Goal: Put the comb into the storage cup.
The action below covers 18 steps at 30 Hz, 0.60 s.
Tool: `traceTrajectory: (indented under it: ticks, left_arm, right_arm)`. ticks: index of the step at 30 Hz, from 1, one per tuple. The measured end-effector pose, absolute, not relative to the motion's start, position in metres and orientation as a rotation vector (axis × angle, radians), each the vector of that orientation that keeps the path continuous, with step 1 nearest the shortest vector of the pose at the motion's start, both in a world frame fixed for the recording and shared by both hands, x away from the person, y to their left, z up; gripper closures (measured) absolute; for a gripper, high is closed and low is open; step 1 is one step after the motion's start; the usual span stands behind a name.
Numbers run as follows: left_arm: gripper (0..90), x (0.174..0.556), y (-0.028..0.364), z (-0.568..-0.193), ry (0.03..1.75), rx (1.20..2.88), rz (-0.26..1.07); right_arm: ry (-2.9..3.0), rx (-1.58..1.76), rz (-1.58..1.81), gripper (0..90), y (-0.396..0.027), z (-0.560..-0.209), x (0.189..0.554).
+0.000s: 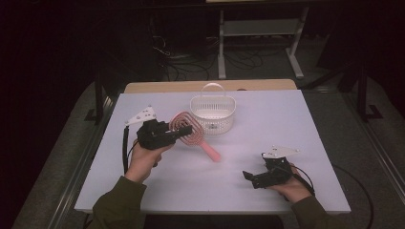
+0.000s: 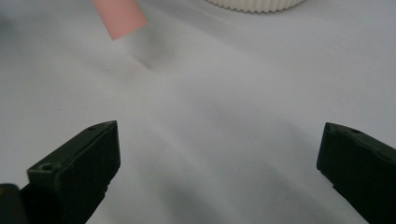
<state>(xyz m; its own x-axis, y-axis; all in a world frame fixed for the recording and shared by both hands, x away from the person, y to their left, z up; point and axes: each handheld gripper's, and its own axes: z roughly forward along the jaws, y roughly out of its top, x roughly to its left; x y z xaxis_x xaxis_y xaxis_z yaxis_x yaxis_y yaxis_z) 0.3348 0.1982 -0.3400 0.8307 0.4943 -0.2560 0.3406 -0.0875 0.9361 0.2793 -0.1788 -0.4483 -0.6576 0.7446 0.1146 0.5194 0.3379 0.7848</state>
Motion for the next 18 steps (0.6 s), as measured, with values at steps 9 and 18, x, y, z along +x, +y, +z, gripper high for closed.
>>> traceTrajectory:
  ticks: [9, 18]
  left_arm:
    - [64.3, 0.342, 0.191, -0.322, 0.599, 1.690, 0.158]
    - [64.4, 0.352, 0.185, -0.310, 0.571, 1.686, 0.165]
  right_arm:
    - [2.347, 1.128, 1.226, 0.0, -0.177, -0.449, 0.279]
    - [2.348, 1.123, 1.238, 0.0, -0.177, -0.448, 0.279]
